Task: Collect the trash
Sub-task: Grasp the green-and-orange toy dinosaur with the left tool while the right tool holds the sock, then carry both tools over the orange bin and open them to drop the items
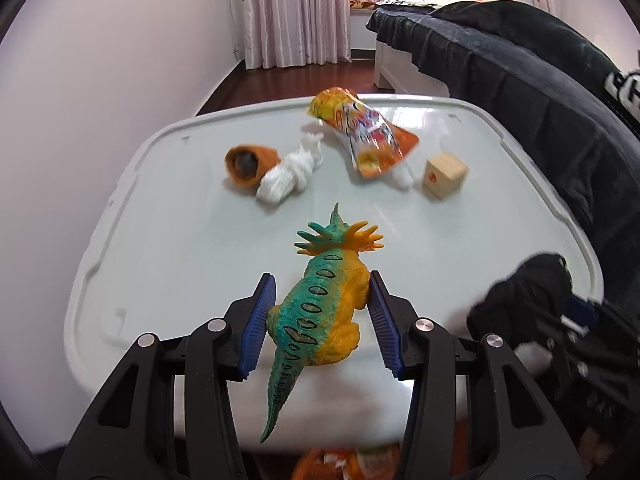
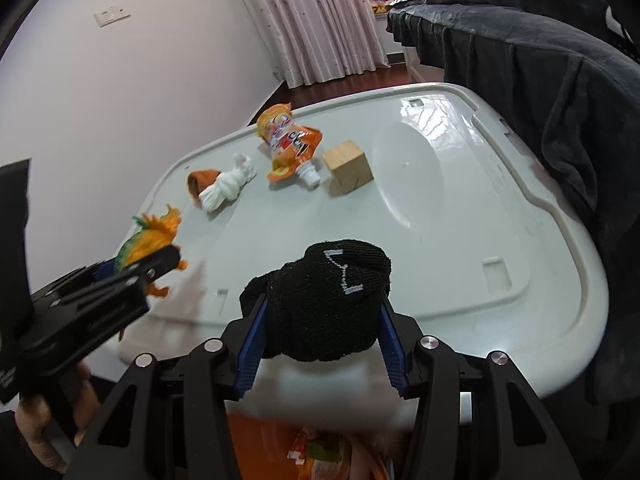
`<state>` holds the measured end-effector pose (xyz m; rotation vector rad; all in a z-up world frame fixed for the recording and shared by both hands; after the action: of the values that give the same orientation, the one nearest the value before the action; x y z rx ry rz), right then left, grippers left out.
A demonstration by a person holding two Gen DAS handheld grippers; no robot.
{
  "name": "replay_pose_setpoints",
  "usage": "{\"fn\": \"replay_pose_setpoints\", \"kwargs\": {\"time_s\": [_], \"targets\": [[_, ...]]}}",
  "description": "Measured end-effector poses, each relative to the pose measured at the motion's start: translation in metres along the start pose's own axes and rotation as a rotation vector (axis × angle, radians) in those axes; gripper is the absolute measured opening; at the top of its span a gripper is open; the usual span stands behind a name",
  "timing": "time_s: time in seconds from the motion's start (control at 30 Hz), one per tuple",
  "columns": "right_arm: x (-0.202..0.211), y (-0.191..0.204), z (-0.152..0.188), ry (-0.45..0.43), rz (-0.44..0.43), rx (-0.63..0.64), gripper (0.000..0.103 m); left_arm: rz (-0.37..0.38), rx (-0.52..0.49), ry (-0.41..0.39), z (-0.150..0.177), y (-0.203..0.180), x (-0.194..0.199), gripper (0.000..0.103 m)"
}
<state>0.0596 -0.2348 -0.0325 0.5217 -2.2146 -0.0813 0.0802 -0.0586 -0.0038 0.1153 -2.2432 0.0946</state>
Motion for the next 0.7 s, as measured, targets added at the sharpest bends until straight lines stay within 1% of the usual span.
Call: {"fn": "replay_pose_setpoints", "kwargs": {"time_s": [0.17,0.27,0.4,0.5,0.6,0.7], "targets": [[0.027,0.011,0.028,-0.023,0.002,0.062,0.05,0.018,0.002,0.029,0.041,0.005,0.029,0.046],[0.04,0.016,0.046,-0.022,-0.002,0.087,0.05,0.026,-0.002,0.054,0.067,0.008,0.042,0.046],[0.059,0.022,0.068,-0.008,-0.009,0.109,0.051,0.03,-0.014,0.102,0.1,0.012,0.052,0.046],[0.07,0.033,0.084,0.017,-0.022,0.136,0.051,0.039,-0.042,0.138,0.119,0.009,0.053,0.046],[0.075,0.046,0.095,0.055,-0.016,0.174,0.051,0.063,-0.06,0.196,0.137,0.005,0.05,0.046],[0.079,0.054,0.103,0.073,-0.004,0.215,0.051,0.079,-0.061,0.279,0.153,0.004,0.041,0.046]]}}
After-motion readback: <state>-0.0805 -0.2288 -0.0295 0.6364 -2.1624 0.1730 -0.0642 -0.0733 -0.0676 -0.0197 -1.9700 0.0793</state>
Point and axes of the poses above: each gripper's, at about its wrist camera, not at the fingertips, and x roughly against the way its jaws point, y to its left, z to its underside, the point moved 2 cm from there along -x, roughly the way its jaws point, and after that the axes turned 6 degrees about x, right-handed, at the moved point
